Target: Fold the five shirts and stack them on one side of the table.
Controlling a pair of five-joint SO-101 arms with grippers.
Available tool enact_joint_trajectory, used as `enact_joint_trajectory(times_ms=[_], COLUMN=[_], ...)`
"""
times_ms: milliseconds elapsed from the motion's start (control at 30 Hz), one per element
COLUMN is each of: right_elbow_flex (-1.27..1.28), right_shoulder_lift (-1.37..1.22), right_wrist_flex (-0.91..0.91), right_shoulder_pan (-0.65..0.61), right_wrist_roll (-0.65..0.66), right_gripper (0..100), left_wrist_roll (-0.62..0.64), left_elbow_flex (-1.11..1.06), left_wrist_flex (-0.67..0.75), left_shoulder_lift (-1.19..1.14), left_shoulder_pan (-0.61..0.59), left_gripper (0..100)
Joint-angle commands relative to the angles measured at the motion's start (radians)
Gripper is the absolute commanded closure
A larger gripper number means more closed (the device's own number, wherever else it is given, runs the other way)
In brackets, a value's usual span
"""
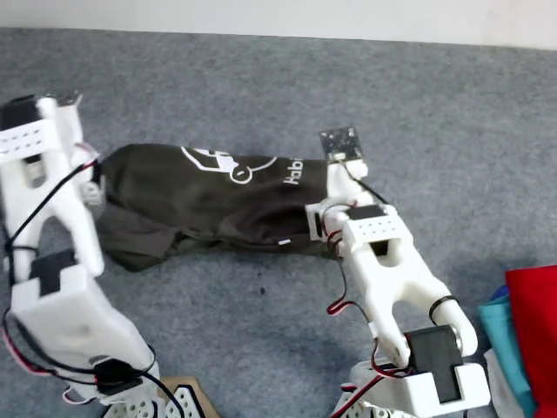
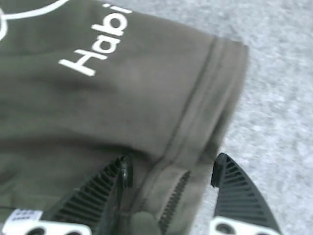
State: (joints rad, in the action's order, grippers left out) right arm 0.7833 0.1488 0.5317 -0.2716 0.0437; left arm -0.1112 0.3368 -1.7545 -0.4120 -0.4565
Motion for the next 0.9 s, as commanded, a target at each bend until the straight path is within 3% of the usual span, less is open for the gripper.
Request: enact_joint_trajectory(times_ms=[0,467,633,867], right_elbow_flex=[-0.004,-0.004,-0.004,-0.002], right_shoulder_lift=[0.042,0.042,0.041,0.041], right_wrist_flex=[-0.021,-0.021,-0.021,-0.021], right_shoulder_pan=[-0.019,-0.022,-0.028,-0.035], right_wrist_roll=[0.002,0.002,0.002,0.002], right_gripper=[73.6,73.6,73.6,73.6], left_wrist_roll=[0.060,0.350,0.425,0.431], left_elbow_flex=[0.091,0.464,0.559,0.765], left_wrist_flex=[-0.018,-0.014,-0.012,-0.012], left_shoulder_lift=[-0.076,-0.292,-0.394,-0.541], left_shoulder_pan=[0.058,0.016,0.015,0.010], left_gripper=[99,99,88,75])
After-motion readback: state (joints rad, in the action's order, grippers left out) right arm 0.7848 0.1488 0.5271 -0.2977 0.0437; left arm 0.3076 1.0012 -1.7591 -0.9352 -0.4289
